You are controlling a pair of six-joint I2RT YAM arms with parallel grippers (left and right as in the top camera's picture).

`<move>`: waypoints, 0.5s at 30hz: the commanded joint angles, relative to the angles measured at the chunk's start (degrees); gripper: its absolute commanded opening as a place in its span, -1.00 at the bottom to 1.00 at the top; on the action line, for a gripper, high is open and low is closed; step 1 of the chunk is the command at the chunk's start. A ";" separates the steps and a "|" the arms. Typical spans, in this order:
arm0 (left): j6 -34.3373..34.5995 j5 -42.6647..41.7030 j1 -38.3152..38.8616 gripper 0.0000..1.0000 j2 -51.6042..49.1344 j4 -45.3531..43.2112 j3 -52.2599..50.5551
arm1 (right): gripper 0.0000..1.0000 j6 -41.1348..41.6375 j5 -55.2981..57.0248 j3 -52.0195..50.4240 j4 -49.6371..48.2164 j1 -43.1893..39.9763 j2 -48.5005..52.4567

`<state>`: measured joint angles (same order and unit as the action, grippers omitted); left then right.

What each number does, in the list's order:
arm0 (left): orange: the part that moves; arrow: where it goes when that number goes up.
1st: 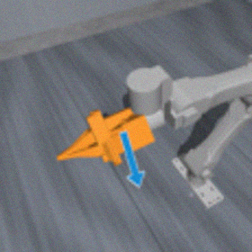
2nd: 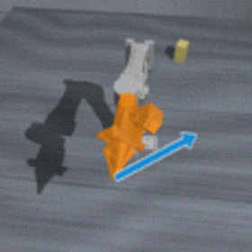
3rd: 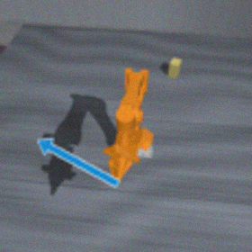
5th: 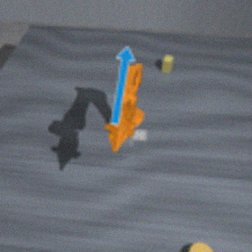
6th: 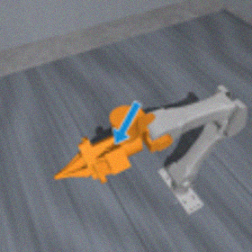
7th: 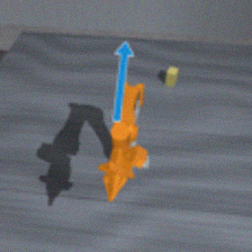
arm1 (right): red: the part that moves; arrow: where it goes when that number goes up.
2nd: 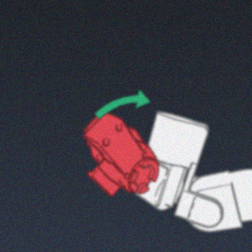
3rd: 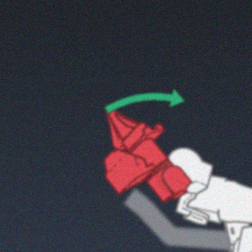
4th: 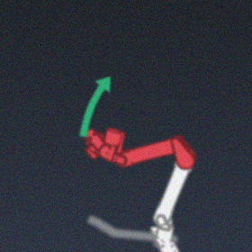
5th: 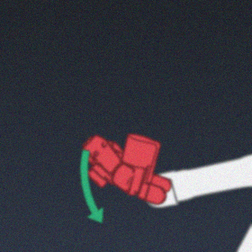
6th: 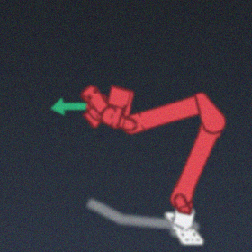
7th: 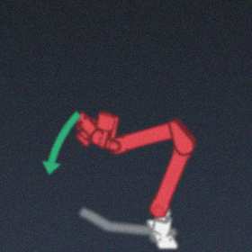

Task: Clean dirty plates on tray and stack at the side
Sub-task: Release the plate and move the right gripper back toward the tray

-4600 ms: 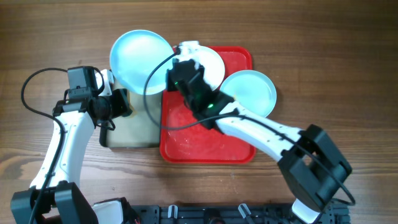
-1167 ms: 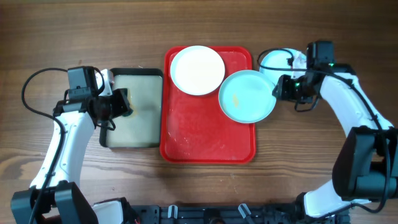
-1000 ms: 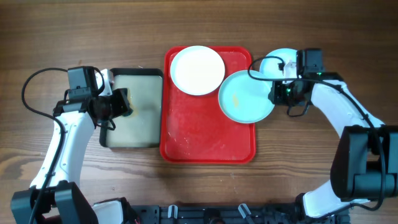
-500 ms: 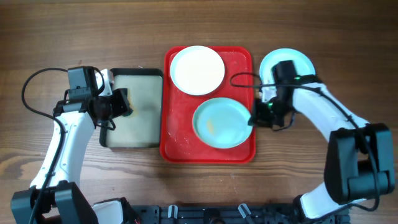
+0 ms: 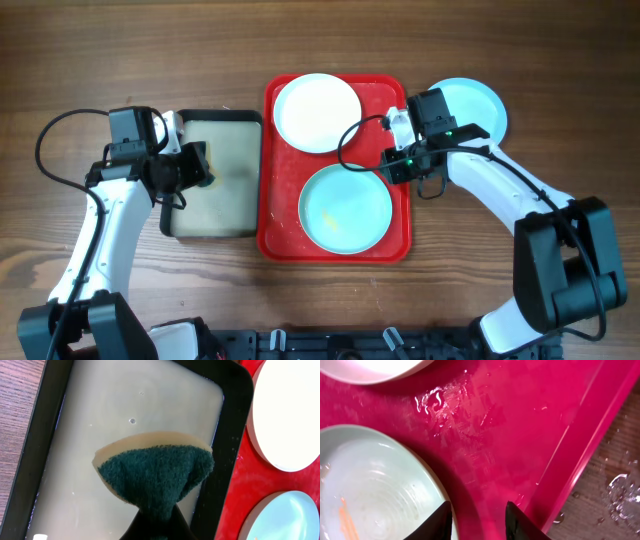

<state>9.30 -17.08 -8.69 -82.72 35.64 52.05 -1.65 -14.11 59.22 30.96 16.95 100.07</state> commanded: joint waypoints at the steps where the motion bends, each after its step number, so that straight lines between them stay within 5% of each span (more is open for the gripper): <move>1: 0.35 -1.14 -0.04 -0.92 -0.35 -0.26 -0.11 | -0.30 -6.38 -0.90 -0.04 -0.94 0.92 -0.15; 13: 0.35 -1.14 -0.04 -0.92 -0.35 -0.22 -0.11 | -0.45 -10.25 1.07 -0.09 -1.90 5.38 3.98; 15: 0.35 -1.14 -0.04 -0.92 -0.35 -0.22 -0.11 | -0.61 -10.19 1.27 -0.09 -2.47 5.38 5.09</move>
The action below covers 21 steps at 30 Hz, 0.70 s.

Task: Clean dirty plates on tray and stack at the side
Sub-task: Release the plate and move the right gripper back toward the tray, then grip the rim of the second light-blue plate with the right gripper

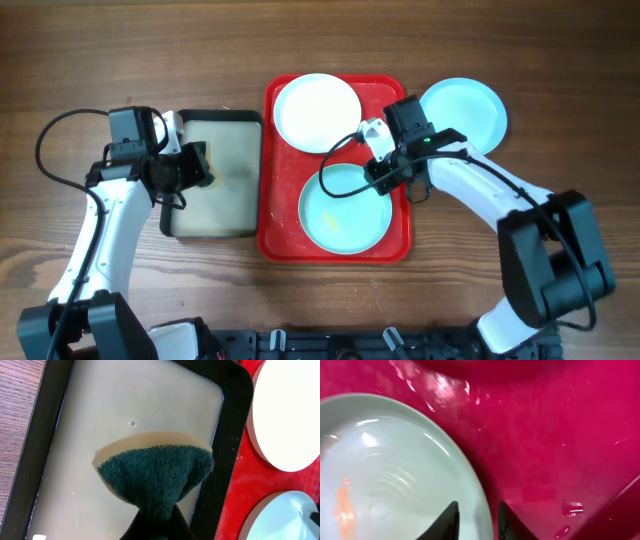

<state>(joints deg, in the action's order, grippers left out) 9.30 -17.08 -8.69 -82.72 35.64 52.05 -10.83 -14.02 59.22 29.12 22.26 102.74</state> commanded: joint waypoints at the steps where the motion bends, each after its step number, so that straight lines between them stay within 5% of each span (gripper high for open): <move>1: 0.35 -1.14 -0.04 -0.92 -0.35 -0.22 -0.11 | -0.74 -0.94 1.16 -0.09 -0.79 0.07 2.43; 5: 0.35 -1.14 -0.04 -0.92 -0.35 -0.22 -0.13 | -0.91 10.47 1.05 2.78 1.07 0.07 1.16; 11: 0.35 -1.14 -0.04 -0.92 -0.35 -0.22 -0.15 | -0.92 38.86 -5.07 4.17 11.69 0.07 -2.01; 19: 0.35 -1.16 -0.04 -0.92 -0.35 -0.24 -0.15 | -0.89 39.76 -3.30 2.89 15.58 0.09 -1.92; 21: 0.35 -1.14 -0.04 -0.92 -0.35 -0.24 -0.15 | -0.69 37.51 -2.62 2.89 16.76 0.09 -1.92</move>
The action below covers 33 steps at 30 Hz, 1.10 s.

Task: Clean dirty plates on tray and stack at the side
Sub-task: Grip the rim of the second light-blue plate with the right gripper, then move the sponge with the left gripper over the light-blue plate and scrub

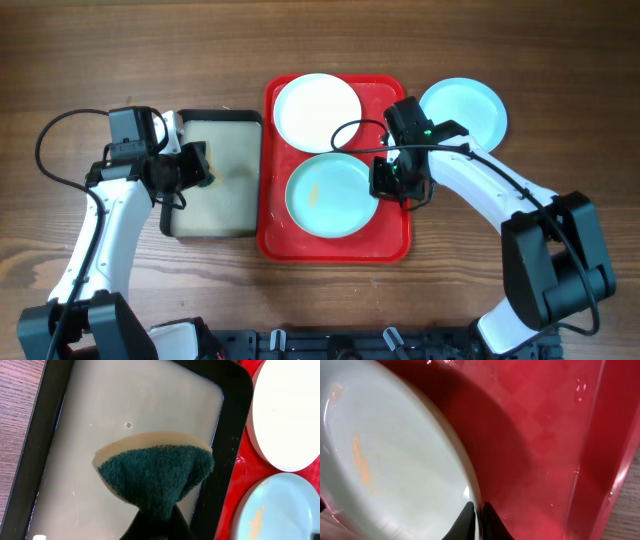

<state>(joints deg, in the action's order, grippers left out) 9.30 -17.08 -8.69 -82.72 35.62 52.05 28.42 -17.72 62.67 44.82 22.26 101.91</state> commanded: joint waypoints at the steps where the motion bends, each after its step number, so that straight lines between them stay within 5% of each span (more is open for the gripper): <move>1: 0.35 -1.14 -0.04 -0.92 -0.35 -0.22 -0.15 | -0.60 -2.86 0.98 -0.57 1.55 0.09 -1.09; 4: 0.33 -1.14 -0.04 -0.92 -0.35 -0.22 -0.15 | -0.31 -12.57 1.03 -0.55 -0.31 0.09 -1.09; 11: 0.11 -0.07 2.80 -0.92 -0.33 0.48 0.20 | -0.45 -14.43 1.86 -0.57 -3.80 0.09 -0.98; 17: 1.49 15.67 14.47 -0.92 -1.62 17.75 16.72 | -0.42 -12.79 1.81 -0.57 -3.82 0.09 -0.98; 22: 1.51 8.50 21.05 -0.92 -5.33 18.49 20.55 | -0.42 -12.76 1.81 -0.57 -3.72 0.09 -0.98; 30: 2.89 8.57 29.49 -0.92 -13.79 16.33 20.39 | -0.43 -9.94 1.60 -2.95 -4.98 0.09 -0.98; 33: 3.17 8.55 29.57 -0.92 -14.49 15.32 20.17 | -0.88 -8.72 1.38 -5.27 -7.85 0.09 -0.98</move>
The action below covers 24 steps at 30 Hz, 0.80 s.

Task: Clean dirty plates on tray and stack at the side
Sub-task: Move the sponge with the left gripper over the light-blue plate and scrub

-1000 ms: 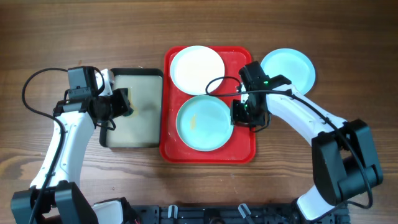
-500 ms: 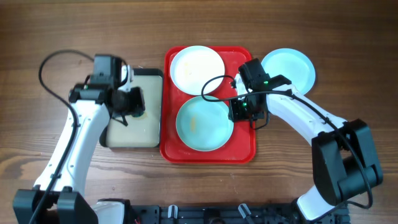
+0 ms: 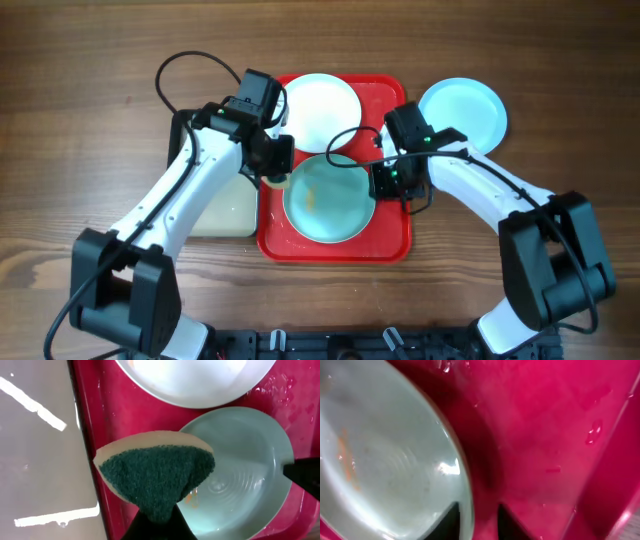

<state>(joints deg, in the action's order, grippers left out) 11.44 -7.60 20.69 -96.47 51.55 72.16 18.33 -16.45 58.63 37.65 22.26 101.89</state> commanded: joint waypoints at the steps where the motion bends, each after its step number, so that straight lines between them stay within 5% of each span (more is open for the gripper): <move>1: 1.03 -0.94 0.22 -0.92 -0.85 -0.76 0.07 | -0.91 1.40 0.09 -1.22 -0.68 0.07 -0.96; 12: 1.03 -3.96 0.22 -0.92 -0.85 -9.73 -9.55 | -0.91 2.86 -1.49 -1.22 -1.31 0.07 -0.96; 16: 1.05 -12.48 0.22 -0.92 -0.85 -13.79 -11.15 | -0.91 2.91 -1.66 -1.22 -1.42 0.07 -0.96; 22: 2.97 -11.76 1.27 -0.92 -0.85 -13.84 -11.21 | -0.91 4.81 -4.37 -1.22 -2.43 0.09 -0.96; 24: 5.97 -5.84 2.36 -0.92 -0.85 -13.73 -11.21 | -0.91 4.87 -4.39 -1.22 -2.43 0.09 -0.96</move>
<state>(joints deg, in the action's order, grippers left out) 14.20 -17.96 21.63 -96.97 37.89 61.32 22.50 -19.31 57.67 35.48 22.26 101.89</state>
